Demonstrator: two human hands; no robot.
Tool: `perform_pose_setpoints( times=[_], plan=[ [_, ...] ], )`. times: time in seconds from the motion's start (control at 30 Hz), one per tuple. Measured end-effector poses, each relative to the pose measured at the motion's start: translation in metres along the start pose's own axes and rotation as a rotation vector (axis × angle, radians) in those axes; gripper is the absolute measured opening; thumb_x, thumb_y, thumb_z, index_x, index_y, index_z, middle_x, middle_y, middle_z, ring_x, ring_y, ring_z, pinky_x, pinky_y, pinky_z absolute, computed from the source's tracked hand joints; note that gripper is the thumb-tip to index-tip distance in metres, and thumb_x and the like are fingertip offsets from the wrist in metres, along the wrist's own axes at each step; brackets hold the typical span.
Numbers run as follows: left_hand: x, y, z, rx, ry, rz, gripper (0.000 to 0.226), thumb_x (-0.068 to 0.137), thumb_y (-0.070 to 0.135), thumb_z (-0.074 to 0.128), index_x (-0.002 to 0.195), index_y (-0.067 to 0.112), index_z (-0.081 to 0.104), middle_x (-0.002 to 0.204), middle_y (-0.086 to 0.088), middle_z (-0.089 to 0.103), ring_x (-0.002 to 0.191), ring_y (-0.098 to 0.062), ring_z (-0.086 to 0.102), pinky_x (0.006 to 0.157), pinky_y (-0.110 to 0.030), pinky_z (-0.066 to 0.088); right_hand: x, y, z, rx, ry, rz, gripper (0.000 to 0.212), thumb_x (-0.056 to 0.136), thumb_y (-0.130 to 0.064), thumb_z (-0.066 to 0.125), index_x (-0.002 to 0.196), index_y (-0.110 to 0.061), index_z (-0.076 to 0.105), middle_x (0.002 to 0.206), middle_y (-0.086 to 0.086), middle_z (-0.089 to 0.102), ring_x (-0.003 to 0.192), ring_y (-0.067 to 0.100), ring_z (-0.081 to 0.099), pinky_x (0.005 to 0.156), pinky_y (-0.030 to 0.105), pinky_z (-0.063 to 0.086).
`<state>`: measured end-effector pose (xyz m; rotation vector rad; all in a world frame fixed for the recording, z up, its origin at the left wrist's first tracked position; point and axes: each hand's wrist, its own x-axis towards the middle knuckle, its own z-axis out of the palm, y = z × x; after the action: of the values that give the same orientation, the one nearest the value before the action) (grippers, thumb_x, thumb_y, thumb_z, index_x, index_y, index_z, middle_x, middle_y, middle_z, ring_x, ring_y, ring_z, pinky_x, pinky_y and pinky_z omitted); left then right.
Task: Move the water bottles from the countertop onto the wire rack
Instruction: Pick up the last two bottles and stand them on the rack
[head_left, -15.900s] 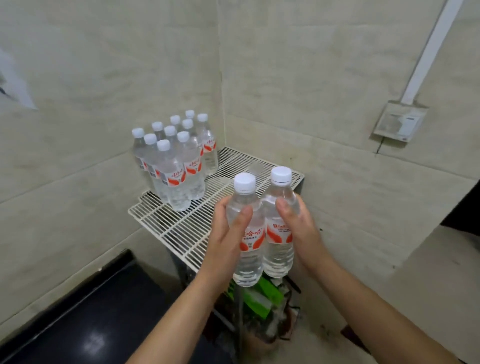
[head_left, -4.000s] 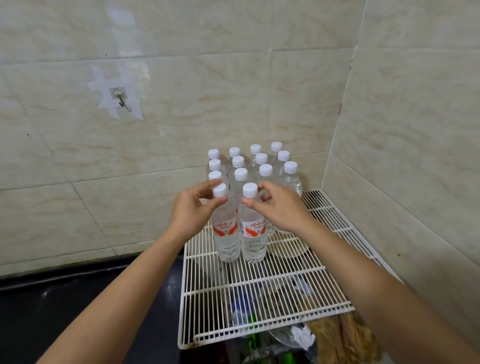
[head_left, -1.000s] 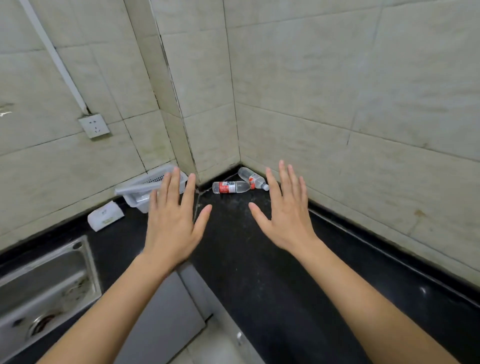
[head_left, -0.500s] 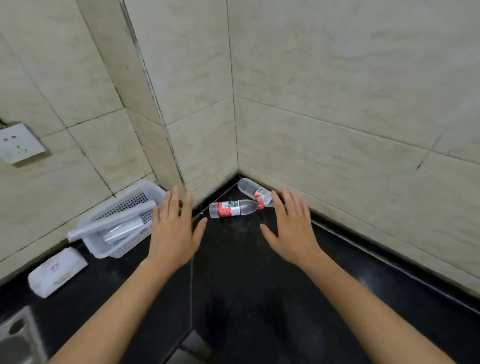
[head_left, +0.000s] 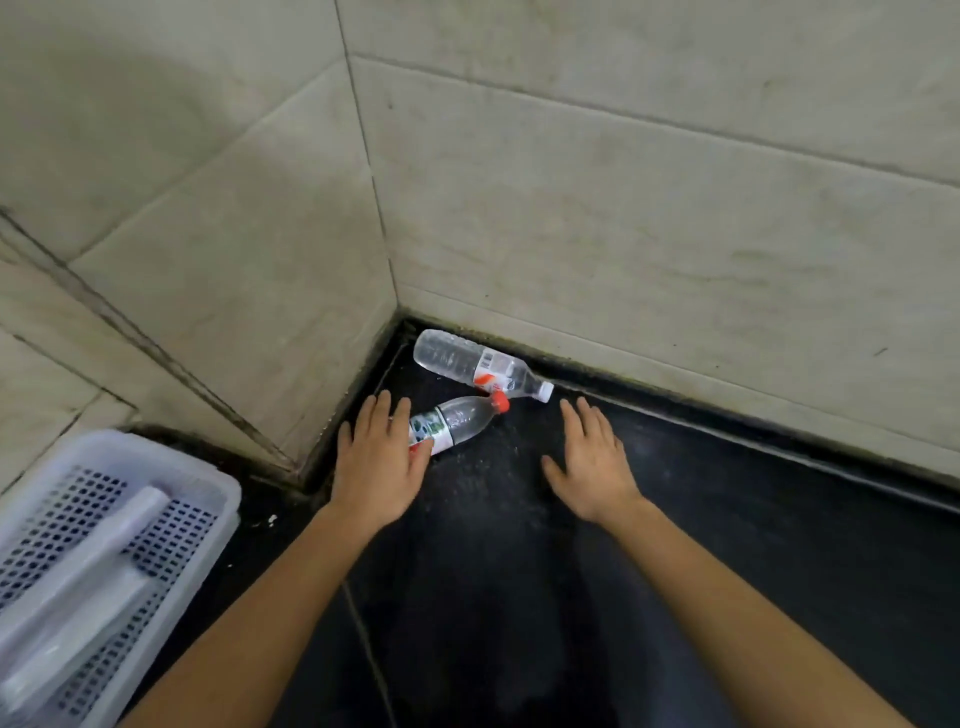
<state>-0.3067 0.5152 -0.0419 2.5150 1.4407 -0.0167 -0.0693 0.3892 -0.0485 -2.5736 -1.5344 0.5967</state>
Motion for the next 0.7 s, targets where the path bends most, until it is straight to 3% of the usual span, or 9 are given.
perform_pose_setpoints(
  times=[0.13, 0.33, 0.5, 0.7],
  plan=[
    [0.045, -0.011, 0.038, -0.02, -0.165, 0.022, 0.07, 0.103, 0.056, 0.028, 0.16, 0.016, 0.02, 0.169, -0.01, 0.019, 0.156, -0.027, 0.011, 0.122, -0.057, 0.015, 0.053, -0.014, 0.018, 0.117, 0.01, 0.066, 0.075, 0.104, -0.028, 0.052, 0.163, -0.008, 0.01, 0.171, 0.014, 0.009, 0.157, 0.033, 0.011, 0.125, 0.05, 0.021],
    [0.061, -0.025, 0.064, -0.004, -0.145, 0.05, 0.068, 0.101, 0.061, 0.03, 0.156, 0.021, 0.03, 0.158, -0.006, 0.042, 0.137, -0.031, 0.046, 0.107, -0.048, 0.036, 0.105, -0.006, 0.033, 0.157, -0.026, 0.109, 0.068, 0.107, -0.026, 0.046, 0.162, -0.004, 0.012, 0.168, 0.018, 0.02, 0.154, 0.038, 0.02, 0.124, 0.048, 0.023],
    [0.059, -0.023, 0.06, -0.079, -0.156, 0.033, 0.067, 0.095, 0.065, 0.046, 0.151, 0.029, 0.038, 0.151, -0.004, 0.052, 0.132, -0.03, 0.051, 0.104, -0.044, 0.036, 0.094, -0.004, 0.039, -0.052, 0.053, 0.125, 0.044, 0.107, -0.025, 0.044, 0.147, -0.006, 0.042, 0.146, 0.02, 0.051, 0.131, 0.04, 0.048, 0.103, 0.045, 0.04],
    [0.004, 0.006, 0.059, 0.014, -0.132, 0.045, 0.067, 0.072, 0.061, 0.077, 0.128, 0.04, 0.045, 0.126, 0.003, 0.062, 0.119, -0.027, 0.05, 0.101, -0.042, 0.033, 0.011, 0.006, 0.05, -0.076, -0.035, 0.166, 0.042, 0.108, -0.033, 0.043, 0.142, -0.007, 0.044, 0.141, 0.018, 0.054, 0.128, 0.035, 0.051, 0.104, 0.04, 0.041]
  ],
)
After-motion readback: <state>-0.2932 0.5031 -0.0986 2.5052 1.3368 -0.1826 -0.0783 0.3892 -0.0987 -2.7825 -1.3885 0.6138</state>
